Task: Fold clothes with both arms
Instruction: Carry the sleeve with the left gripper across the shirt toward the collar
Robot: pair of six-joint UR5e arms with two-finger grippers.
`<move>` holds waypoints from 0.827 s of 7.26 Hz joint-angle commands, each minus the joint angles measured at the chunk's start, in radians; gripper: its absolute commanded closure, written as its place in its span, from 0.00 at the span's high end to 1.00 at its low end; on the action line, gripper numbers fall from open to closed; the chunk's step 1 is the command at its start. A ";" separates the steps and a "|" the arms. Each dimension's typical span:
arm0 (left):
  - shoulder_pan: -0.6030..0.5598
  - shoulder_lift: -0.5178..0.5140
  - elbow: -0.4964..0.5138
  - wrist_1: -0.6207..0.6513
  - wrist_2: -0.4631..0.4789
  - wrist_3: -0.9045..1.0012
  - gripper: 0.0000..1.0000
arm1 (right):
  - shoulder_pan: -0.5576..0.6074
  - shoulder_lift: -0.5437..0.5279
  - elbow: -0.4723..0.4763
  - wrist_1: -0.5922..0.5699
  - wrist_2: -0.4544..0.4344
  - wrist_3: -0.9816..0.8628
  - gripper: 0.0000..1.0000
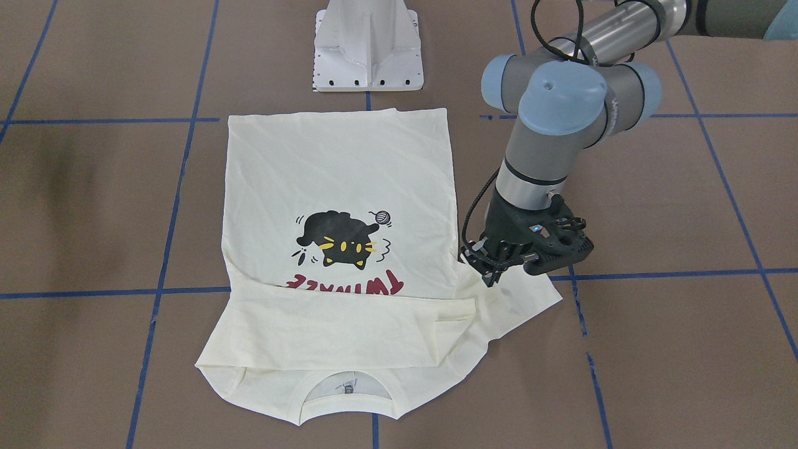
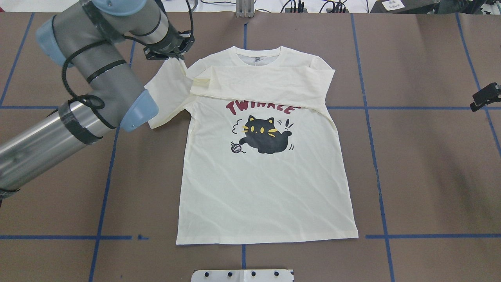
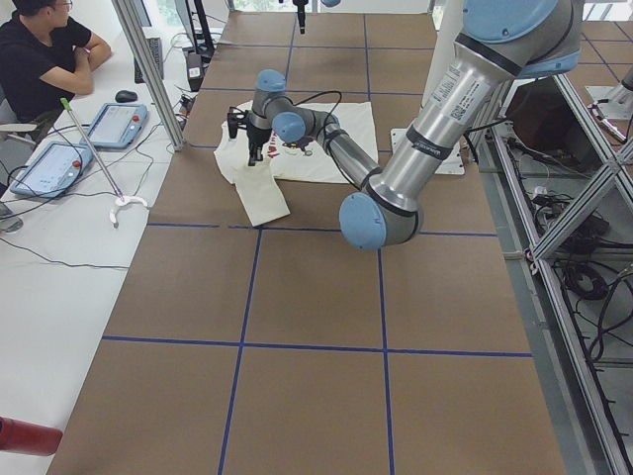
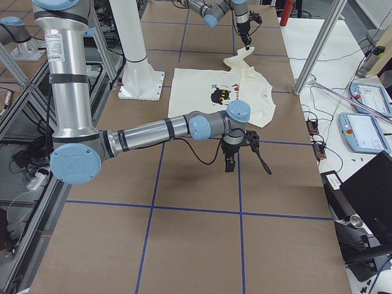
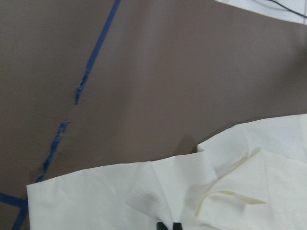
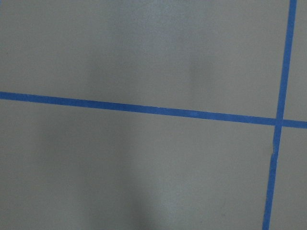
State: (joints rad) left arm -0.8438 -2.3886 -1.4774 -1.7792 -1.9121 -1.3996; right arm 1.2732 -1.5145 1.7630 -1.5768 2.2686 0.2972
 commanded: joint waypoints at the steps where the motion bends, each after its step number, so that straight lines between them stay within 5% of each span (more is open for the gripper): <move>1: 0.021 -0.224 0.224 -0.177 -0.044 -0.196 0.00 | 0.001 -0.004 -0.003 0.003 0.000 0.002 1.00; 6: 0.117 -0.423 0.573 -0.469 0.046 -0.357 0.00 | 0.003 0.008 -0.016 0.004 0.002 0.005 1.00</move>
State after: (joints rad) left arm -0.7321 -2.7815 -0.9700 -2.1938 -1.9131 -1.7404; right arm 1.2762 -1.5109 1.7488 -1.5734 2.2691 0.3006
